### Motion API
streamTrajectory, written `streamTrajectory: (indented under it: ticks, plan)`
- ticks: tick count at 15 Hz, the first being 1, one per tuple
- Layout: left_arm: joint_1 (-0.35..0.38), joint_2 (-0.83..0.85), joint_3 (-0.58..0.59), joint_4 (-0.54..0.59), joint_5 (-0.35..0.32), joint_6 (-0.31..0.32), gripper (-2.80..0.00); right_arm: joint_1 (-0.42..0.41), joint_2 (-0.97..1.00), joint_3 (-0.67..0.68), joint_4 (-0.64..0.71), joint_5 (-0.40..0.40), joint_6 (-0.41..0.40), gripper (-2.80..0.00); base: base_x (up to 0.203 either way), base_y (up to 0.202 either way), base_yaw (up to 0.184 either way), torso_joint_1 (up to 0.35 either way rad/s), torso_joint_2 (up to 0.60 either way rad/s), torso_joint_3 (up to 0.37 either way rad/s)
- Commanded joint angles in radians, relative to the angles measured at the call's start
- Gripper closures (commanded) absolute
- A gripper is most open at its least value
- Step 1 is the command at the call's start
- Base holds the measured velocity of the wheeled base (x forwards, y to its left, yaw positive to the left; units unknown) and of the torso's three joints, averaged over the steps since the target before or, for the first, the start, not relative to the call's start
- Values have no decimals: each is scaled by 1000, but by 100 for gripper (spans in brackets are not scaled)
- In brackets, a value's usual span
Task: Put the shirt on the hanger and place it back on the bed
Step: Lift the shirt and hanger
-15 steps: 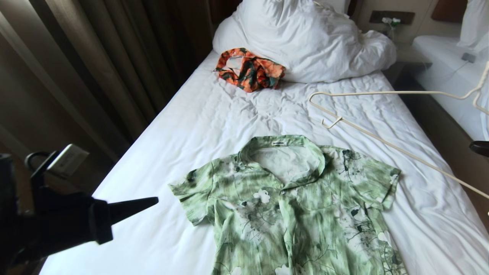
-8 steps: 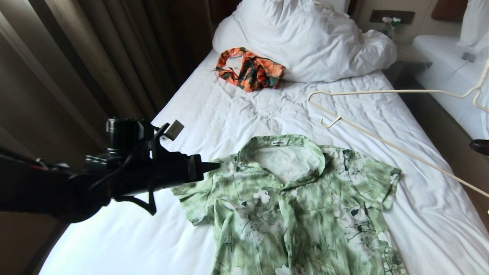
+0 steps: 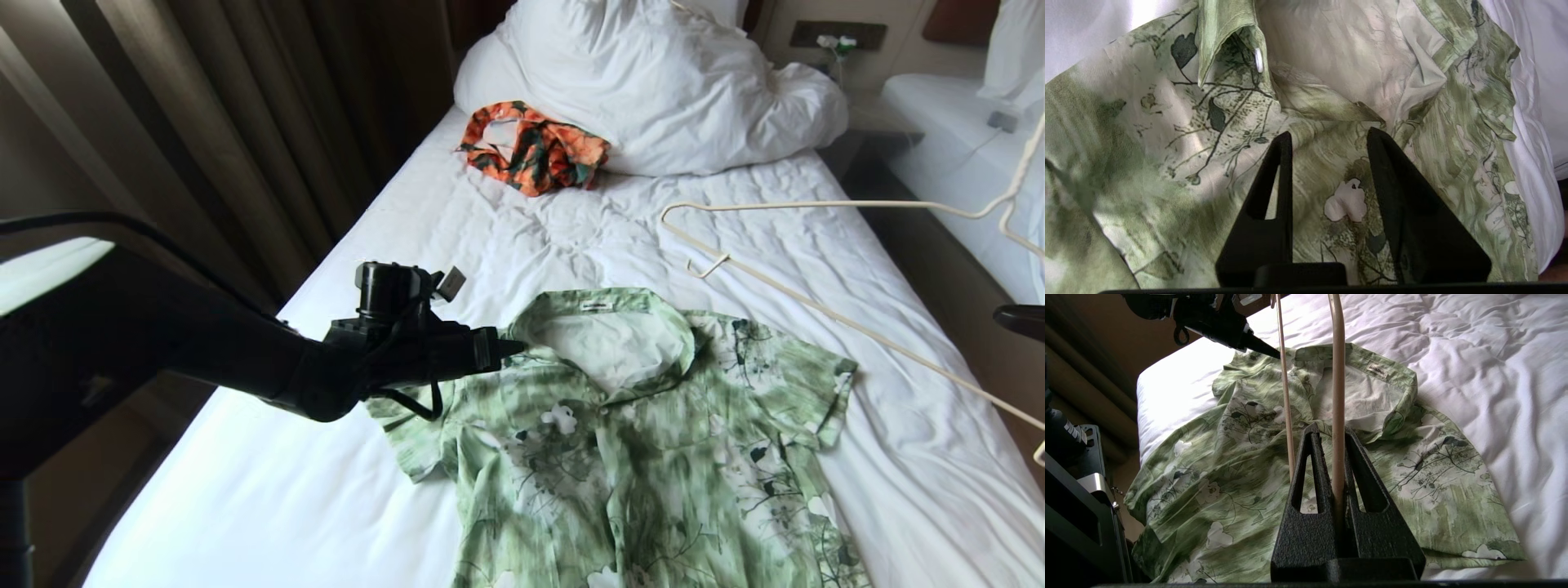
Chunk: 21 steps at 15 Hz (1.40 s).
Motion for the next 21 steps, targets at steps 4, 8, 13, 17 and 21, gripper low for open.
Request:
streamTrajectory:
  ticks: [4, 8, 13, 17, 21]
  plan:
    - [4, 91, -78, -2, 1, -4, -280, 6, 10, -2, -3, 3, -3, 0, 0, 0, 0, 0, 0, 0]
    - [-27, 174, -192, 4, 26, -7, -280, 34, 18, -4, -3, -8, -3, 0, 0, 0, 0, 0, 0, 0]
    - [-31, 222, -265, 7, 55, -6, 0, 48, 30, -21, -3, -12, -3, 0, 0, 0, 0, 0, 0, 0]
    - [-29, 241, -325, 8, 54, -8, 0, 72, 39, 1, -2, -15, -3, 0, 0, 0, 0, 0, 0, 0]
    - [-26, 200, -342, 58, 54, -11, 0, 141, 90, -5, -3, -94, -3, 0, 0, 0, 0, 0, 0, 0]
